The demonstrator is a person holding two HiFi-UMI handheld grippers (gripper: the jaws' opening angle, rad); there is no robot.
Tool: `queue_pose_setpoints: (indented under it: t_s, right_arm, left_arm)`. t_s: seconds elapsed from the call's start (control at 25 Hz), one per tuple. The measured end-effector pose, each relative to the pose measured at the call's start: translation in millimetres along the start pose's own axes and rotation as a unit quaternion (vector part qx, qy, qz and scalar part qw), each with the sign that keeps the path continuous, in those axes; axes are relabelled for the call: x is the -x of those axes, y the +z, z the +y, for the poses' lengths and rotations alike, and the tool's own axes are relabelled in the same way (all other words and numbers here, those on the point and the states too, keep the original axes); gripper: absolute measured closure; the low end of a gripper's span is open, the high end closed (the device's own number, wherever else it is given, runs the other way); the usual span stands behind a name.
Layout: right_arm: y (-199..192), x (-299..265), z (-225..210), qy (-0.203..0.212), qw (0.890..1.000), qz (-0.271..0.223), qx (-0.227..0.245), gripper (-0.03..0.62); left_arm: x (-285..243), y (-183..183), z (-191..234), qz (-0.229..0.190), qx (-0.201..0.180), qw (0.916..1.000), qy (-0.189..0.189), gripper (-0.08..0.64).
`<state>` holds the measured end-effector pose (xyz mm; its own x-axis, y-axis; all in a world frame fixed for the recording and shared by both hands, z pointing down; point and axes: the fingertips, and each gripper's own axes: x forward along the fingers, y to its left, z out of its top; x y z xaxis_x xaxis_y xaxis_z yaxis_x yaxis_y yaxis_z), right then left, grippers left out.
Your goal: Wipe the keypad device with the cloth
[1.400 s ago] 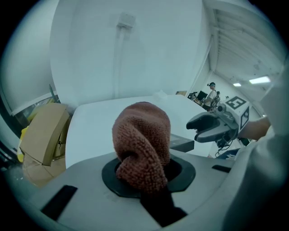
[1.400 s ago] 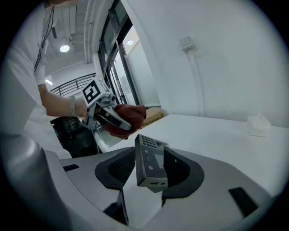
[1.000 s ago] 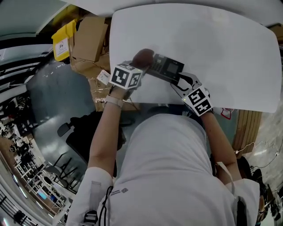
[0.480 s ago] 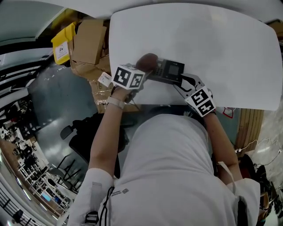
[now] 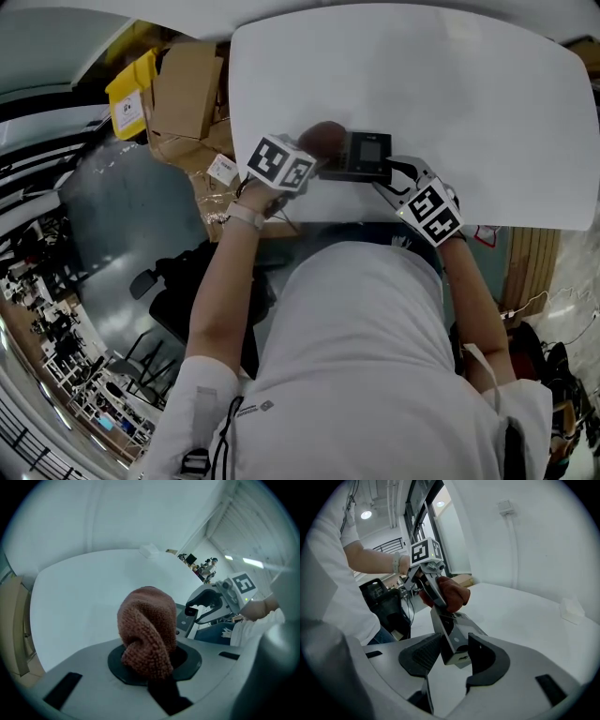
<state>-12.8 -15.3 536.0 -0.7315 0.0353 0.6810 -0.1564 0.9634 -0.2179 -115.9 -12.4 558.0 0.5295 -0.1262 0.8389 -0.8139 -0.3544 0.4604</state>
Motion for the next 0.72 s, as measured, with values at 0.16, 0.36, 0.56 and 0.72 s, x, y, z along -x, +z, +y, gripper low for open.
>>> queue_pose_setpoints:
  t_s: [0.16, 0.36, 0.56, 0.72]
  right_arm:
    - [-2, -3, 1, -0.011, 0.999, 0.02, 0.028, 0.423]
    - [-1, -4, 2, -0.006, 0.999, 0.023, 0.025, 0.423]
    - [-1, -2, 1, 0.002, 1.0, 0.022, 0.016, 0.423]
    - [-2, -4, 2, 0.006, 1.0, 0.021, 0.014, 0.423]
  left_arm:
    - [-6, 3, 5, 0.003, -0.003, 1.0, 0.0, 0.497]
    - [-16, 8, 20, 0.011, 0.012, 0.9998, 0.013, 0.494]
    - [-27, 15, 30, 0.03, 0.005, 0.9994, 0.014, 0.494]
    - [-40, 20, 45, 0.026, 0.028, 0.999, 0.022, 0.494]
